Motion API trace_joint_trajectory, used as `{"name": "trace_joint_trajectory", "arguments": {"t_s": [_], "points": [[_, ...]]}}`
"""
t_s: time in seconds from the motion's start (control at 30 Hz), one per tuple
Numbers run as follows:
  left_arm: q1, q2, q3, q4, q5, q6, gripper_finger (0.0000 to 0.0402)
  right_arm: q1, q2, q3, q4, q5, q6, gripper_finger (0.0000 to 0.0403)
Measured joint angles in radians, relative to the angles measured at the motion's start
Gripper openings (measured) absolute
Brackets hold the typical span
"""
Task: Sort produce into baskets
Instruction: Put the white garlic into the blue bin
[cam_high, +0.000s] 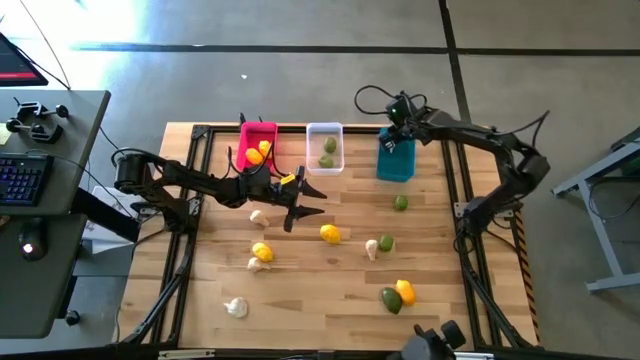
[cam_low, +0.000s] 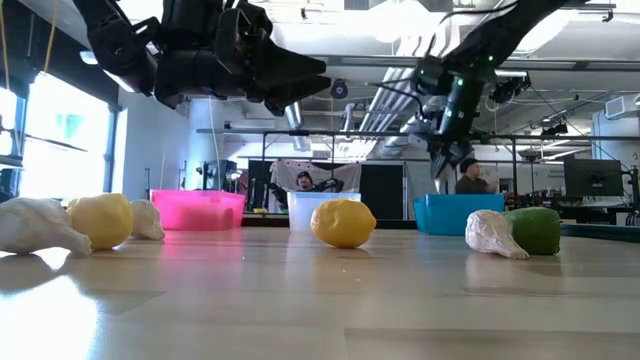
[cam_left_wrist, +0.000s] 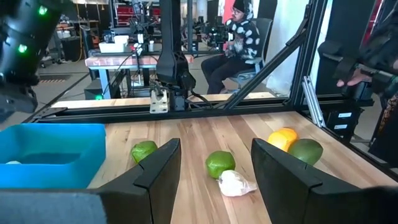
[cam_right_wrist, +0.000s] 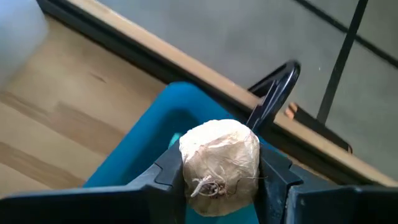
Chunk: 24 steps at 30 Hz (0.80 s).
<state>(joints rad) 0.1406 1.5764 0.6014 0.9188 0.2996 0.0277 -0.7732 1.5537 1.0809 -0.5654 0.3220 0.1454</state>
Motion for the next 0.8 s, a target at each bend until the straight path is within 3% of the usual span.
{"name": "trace_joint_trajectory", "arguments": {"t_s": [0.53,0.8], "points": [[0.0,0.0,0.0,-0.008,0.001,-0.016,0.0184,-0.008,0.143,0.0,-0.046,-0.017,0.01,0.0113],[0.0,0.0,0.0,-0.01,0.01,-0.026,0.0184,-0.008,0.206,0.0,-0.039,0.041,-0.015,0.0162]]}}
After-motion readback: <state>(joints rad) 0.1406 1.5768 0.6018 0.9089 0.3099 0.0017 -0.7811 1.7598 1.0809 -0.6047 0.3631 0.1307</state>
